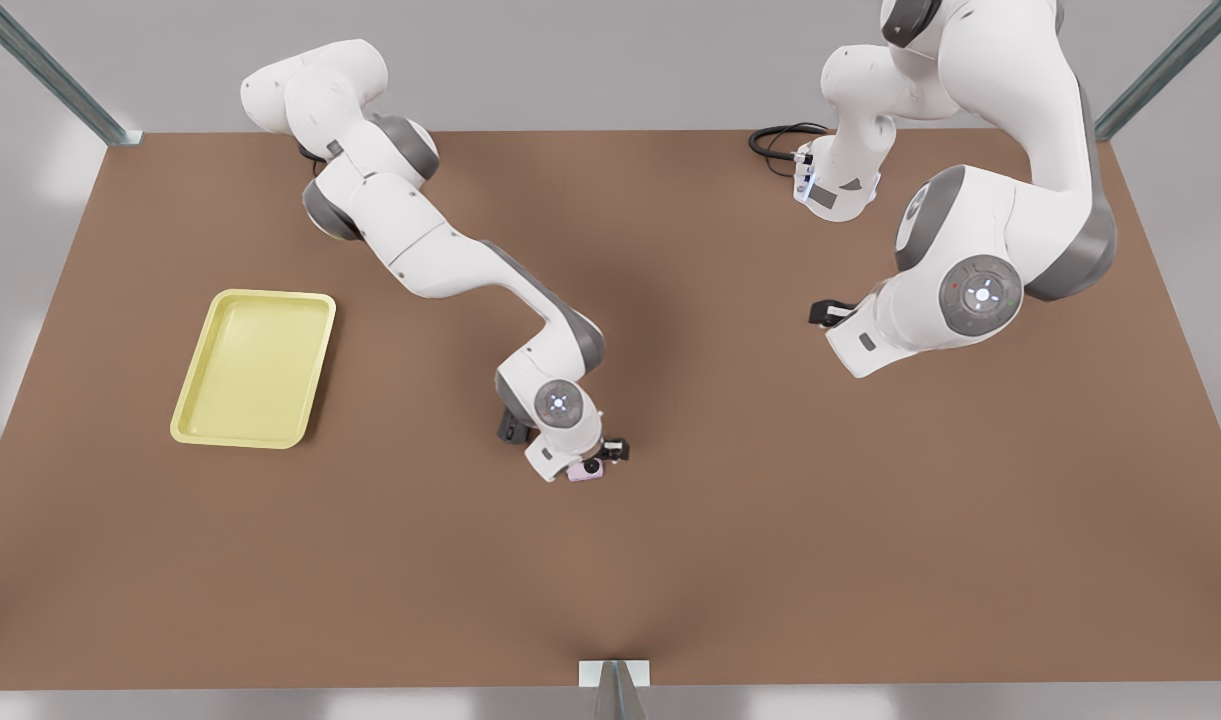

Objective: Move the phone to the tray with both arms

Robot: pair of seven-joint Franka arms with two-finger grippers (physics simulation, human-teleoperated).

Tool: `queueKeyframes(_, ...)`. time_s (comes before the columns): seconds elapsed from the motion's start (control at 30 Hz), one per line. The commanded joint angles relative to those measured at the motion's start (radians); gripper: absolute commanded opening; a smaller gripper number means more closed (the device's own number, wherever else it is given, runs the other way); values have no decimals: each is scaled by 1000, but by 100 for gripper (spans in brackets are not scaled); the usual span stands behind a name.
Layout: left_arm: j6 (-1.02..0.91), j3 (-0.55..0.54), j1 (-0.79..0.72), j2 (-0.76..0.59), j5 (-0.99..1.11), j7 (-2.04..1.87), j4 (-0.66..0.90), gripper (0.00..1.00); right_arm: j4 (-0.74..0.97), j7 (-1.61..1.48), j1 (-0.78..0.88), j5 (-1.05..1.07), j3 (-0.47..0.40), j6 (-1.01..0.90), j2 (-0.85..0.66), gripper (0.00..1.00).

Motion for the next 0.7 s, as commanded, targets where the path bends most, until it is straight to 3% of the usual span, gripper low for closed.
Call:
queueKeyframes(0.0, 14, 1, 2, -1, 2, 119, 0, 100, 0, 27, -2, 0, 0, -9, -2, 100)
queueKeyframes(0.2, 16, -1, 6, -3, 0, 121, 2, 100, -43, -167, 1, -3, -1, 6, -2, 100)
queueKeyframes(0.67, 23, -8, 6, -10, 3, 118, 31, 100, -41, -271, 12, -42, -20, 9, -4, 100)
